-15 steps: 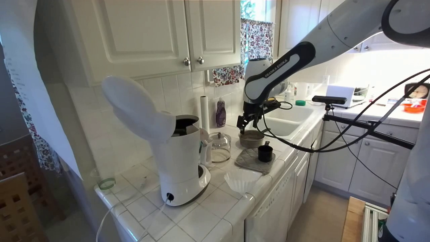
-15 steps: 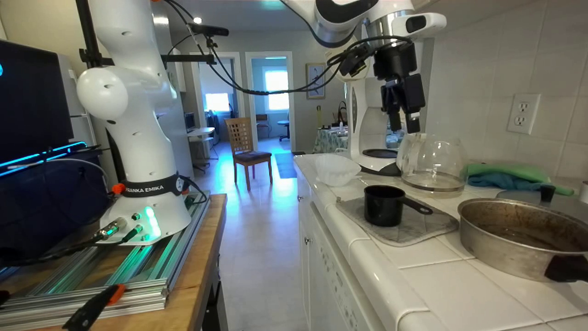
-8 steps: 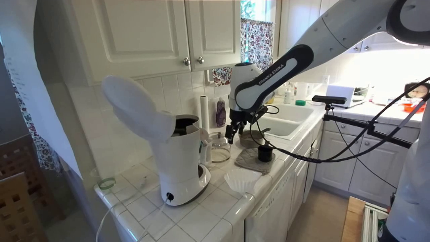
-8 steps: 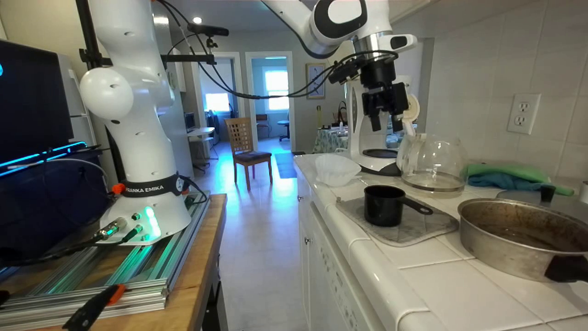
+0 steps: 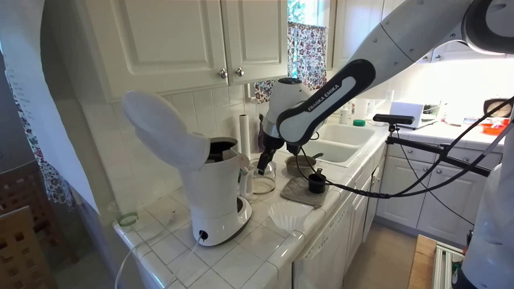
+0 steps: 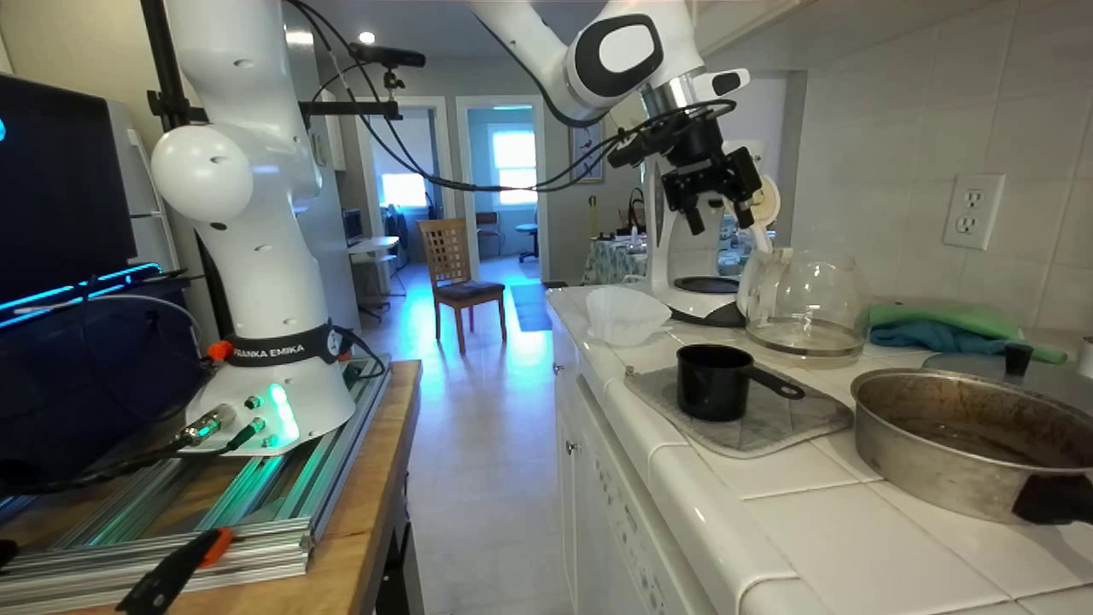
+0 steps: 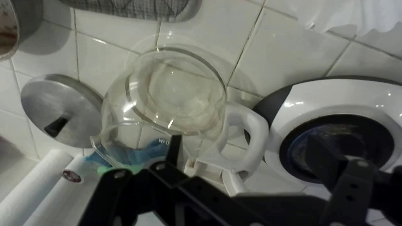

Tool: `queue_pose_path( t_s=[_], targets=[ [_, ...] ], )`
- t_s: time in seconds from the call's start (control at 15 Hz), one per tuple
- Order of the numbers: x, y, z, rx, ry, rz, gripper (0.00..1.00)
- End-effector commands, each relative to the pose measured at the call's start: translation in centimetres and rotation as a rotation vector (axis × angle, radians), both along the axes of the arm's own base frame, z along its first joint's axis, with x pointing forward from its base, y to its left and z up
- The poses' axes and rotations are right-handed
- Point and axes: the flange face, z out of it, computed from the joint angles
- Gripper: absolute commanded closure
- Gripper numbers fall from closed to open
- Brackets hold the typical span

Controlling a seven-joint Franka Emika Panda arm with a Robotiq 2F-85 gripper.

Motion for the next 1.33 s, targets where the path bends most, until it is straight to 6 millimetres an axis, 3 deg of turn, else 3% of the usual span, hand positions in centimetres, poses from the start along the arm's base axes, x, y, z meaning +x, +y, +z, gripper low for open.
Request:
queue_pose_path(
  t_s=[0.0,0.4,0.8,1.07,1.27],
  targets=[
    [0.5,1.5,0.2,-0.015,-0.069,0.088,0.00],
    [1.5,3.3,-0.2,-0.018,-0.138,0.155,0.00],
    [2.2,3.0,1.4,-0.022,-0.261,0.162,0.00],
    [2.1,1.9,2.5,-0.042,-0.331,0.157,0.00],
    [2.3,-0.4,3.7,-0.068,-0.380,0.129,0.00]
  ],
)
